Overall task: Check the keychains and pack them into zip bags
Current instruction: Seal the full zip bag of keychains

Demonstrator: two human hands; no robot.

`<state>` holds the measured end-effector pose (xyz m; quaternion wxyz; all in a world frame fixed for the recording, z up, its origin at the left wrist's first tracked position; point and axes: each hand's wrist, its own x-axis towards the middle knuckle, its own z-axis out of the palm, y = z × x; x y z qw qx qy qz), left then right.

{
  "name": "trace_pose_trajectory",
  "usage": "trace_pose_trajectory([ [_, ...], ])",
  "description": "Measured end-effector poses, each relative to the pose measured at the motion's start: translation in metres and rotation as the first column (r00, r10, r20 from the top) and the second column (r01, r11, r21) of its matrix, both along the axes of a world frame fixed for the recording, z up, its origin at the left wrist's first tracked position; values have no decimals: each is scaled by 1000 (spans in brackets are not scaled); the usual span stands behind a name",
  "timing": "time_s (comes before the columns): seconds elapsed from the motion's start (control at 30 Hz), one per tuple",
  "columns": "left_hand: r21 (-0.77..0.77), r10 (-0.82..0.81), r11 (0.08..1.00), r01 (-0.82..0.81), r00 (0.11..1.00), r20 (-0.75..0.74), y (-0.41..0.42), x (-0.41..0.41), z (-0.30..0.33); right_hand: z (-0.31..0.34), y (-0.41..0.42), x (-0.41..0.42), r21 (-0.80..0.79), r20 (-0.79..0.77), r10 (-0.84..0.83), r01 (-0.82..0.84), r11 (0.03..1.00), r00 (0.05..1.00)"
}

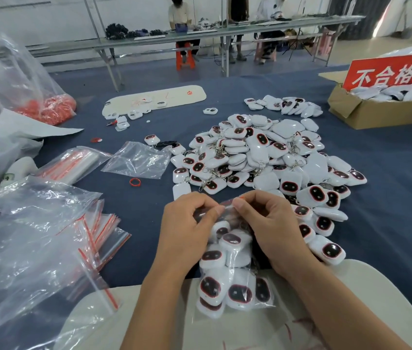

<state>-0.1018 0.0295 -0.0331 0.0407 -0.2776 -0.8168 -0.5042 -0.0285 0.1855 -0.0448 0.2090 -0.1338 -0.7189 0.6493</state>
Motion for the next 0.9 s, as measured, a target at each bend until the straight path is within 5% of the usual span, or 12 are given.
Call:
trace_pose_trajectory([
  [0.57,-65,13,998,-14,1000,-4,4,2,-1,6,-4,3,29,13,64,-64,998,998],
  [0.77,45,109,992,-122,970,218,-4,-4,-3,0,-1,1,-37,-15,-76,75,996,997],
  [0.9,267,69,928,-259,824,562,-13,-10,0,-1,0,-1,-117,2,-110,109,987,994],
])
